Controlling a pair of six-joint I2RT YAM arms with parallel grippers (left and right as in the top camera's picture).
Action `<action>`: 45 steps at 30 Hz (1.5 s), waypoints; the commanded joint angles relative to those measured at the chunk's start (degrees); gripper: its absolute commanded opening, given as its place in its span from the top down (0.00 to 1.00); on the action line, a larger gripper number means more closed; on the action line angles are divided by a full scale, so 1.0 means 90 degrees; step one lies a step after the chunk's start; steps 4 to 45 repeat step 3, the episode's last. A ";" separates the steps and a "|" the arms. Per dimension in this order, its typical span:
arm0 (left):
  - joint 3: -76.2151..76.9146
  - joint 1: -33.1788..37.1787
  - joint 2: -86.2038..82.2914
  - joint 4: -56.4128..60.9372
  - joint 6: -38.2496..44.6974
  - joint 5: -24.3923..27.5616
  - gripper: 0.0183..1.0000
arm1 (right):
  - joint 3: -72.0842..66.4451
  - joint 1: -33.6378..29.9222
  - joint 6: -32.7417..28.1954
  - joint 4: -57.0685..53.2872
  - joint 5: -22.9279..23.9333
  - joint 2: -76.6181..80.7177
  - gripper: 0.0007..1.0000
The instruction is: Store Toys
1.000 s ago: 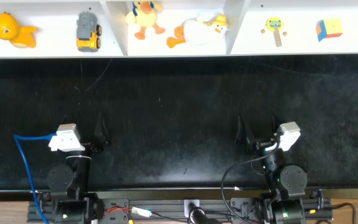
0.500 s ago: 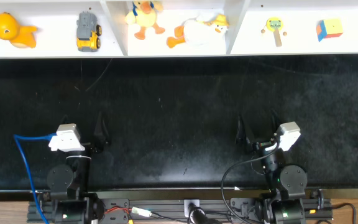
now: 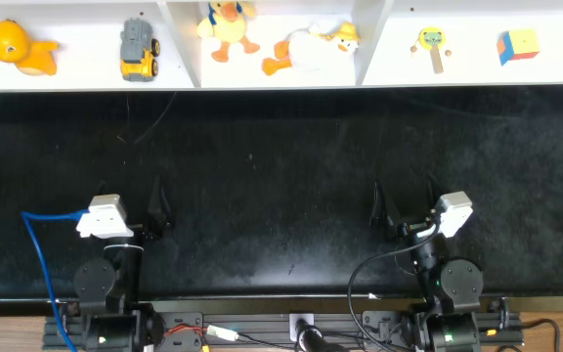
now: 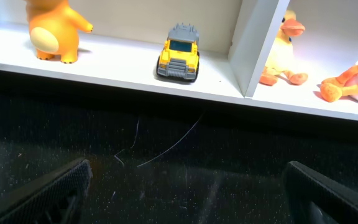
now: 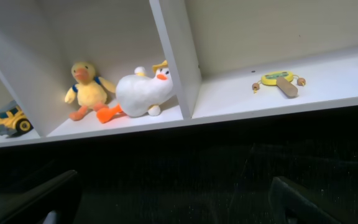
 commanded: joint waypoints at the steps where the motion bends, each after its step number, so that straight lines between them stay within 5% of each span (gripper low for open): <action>1: -0.0029 0.0058 -0.0068 0.0007 -0.0046 0.0063 0.00 | -0.0087 0.0036 0.0029 0.0015 0.0078 -0.0053 0.01; 45: -0.0029 0.0058 -0.0068 0.0007 -0.0046 0.0061 0.00 | -0.0087 0.0036 0.0029 0.0015 0.0078 -0.0053 0.00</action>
